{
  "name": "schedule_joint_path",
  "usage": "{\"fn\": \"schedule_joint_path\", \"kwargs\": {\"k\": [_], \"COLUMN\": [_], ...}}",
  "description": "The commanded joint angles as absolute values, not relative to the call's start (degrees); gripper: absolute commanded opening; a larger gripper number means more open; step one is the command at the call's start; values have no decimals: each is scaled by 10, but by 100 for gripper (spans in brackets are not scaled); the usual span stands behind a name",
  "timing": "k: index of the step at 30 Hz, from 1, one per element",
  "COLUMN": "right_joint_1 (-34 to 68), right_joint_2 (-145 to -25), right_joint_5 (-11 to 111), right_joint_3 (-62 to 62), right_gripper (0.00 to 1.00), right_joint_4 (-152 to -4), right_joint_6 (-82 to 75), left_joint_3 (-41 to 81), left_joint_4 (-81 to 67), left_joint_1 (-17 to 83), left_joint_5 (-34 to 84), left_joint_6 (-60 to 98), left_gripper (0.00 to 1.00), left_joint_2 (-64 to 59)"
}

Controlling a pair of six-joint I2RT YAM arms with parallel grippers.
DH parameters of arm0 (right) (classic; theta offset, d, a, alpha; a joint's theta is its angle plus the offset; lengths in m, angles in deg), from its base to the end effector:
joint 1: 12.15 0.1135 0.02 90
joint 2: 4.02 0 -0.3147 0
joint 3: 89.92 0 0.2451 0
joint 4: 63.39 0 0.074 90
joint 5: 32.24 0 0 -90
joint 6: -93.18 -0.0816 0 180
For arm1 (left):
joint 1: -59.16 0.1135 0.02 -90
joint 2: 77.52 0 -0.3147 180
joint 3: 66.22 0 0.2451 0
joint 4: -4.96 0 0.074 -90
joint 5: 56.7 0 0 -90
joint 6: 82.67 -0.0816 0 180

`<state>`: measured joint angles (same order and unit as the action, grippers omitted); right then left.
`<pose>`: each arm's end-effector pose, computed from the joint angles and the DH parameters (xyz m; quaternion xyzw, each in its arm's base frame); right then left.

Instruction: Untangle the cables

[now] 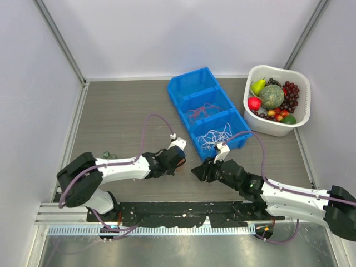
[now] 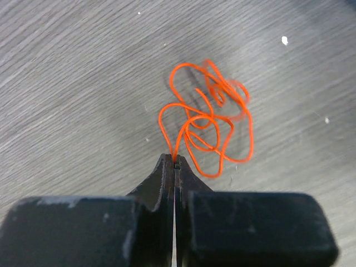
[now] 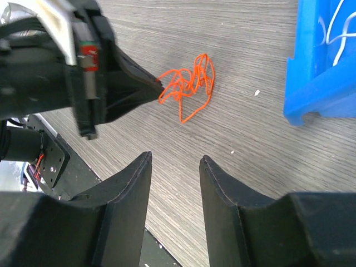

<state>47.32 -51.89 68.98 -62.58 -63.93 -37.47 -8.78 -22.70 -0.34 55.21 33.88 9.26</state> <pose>0.1062 0.1488 0.2056 -0.0796 0.8185 0.3801 0.4234 0.1772 -0.2409 0.1821 0.2152 0.9180 -0.0570 0.3282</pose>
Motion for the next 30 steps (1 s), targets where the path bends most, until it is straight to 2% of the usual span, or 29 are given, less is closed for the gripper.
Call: {"fn": "schedule_joint_path", "kwargs": {"k": [1, 10, 17, 23, 30], "right_joint_1": [476, 475, 476, 476, 477], "right_joint_2": [-532, -556, -543, -534, -523], "right_joint_5": [668, 651, 632, 589, 699], "right_joint_3": [-591, -543, -504, -515, -507], "right_gripper": [46, 62, 63, 63, 65], "right_joint_4": [-619, -587, -599, -527, -530], "right_joint_6": [-353, -331, -310, -339, -414], "left_joint_3": [-62, -10, 40, 54, 52], "left_joint_4": [-281, -359, -389, -396, -402], "left_joint_1": [-5, -5, -5, -4, -4], "left_joint_5": [528, 472, 466, 483, 487], "left_joint_6": [343, 371, 391, 413, 415], "left_gripper": [0, 0, 0, 0, 0], "left_joint_2": [-9, -155, -188, -195, -196]}}
